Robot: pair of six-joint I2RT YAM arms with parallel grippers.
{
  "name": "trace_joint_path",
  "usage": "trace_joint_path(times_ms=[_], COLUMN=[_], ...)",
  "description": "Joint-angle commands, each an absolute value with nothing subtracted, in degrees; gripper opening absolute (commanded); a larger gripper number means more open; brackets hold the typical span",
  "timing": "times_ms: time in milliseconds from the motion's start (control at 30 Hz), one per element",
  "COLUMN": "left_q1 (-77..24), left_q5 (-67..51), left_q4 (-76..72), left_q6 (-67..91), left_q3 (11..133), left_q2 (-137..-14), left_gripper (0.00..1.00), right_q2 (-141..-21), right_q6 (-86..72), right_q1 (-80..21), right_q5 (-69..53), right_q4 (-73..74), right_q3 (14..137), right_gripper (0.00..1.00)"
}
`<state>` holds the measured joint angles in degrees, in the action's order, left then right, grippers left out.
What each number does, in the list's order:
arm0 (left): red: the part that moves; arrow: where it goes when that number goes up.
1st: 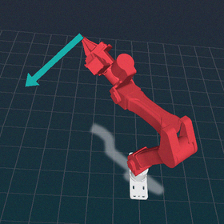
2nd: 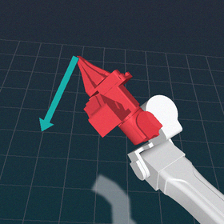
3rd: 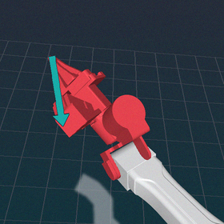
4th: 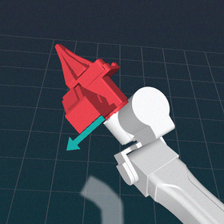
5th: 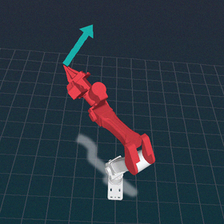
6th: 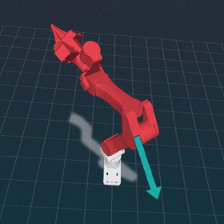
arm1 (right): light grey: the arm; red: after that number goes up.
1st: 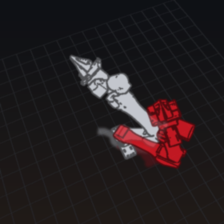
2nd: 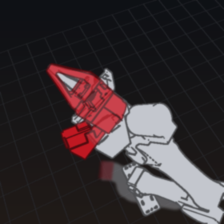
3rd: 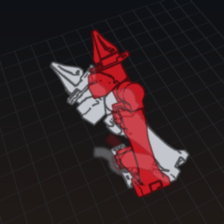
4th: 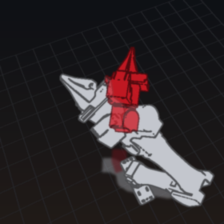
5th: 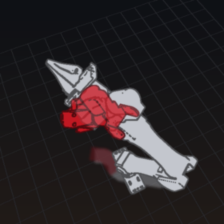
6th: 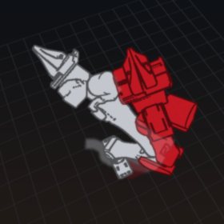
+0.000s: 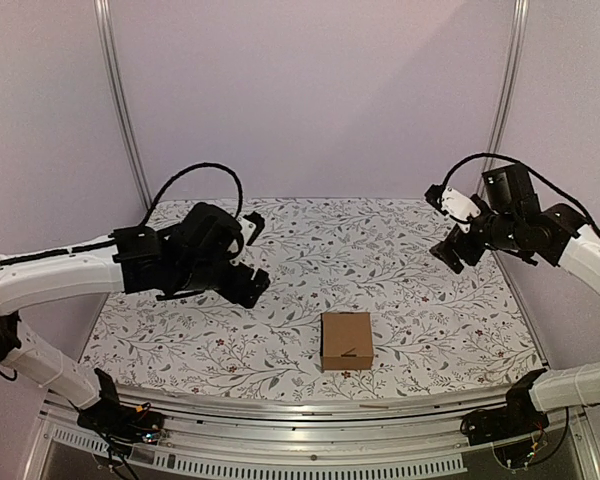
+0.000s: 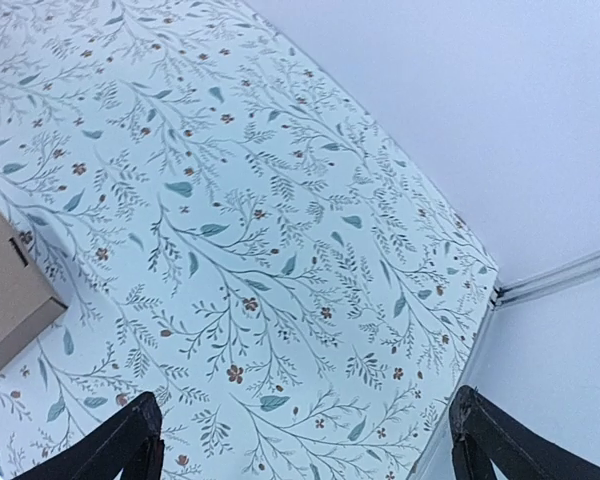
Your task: Fold the paper box
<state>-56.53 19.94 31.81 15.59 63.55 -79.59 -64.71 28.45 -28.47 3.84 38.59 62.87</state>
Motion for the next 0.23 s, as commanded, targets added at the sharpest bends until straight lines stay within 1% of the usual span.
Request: trace_joint_path(times_ms=[0, 67, 200], left_q1=[-50.82, -49.99, -49.92], left_q5=[27.51, 28.55, 30.69], left_q4=[21.98, 19.16, 19.80], left_q6=[14.19, 14.41, 16.28], left_q3=[53.96, 51.85, 50.54], left_q2=[-70.32, -66.53, -62.93], left_gripper=[0.99, 0.99, 0.99], right_q2=[-65.95, -67.16, -66.50], right_q6=[14.22, 11.26, 12.70], right_q1=[-28.12, -28.15, -28.14], right_q5=[15.09, 15.35, 11.46], right_q4=[29.78, 30.82, 29.51], right_q3=[61.55, 62.54, 60.61], right_gripper=[0.99, 0.99, 0.99])
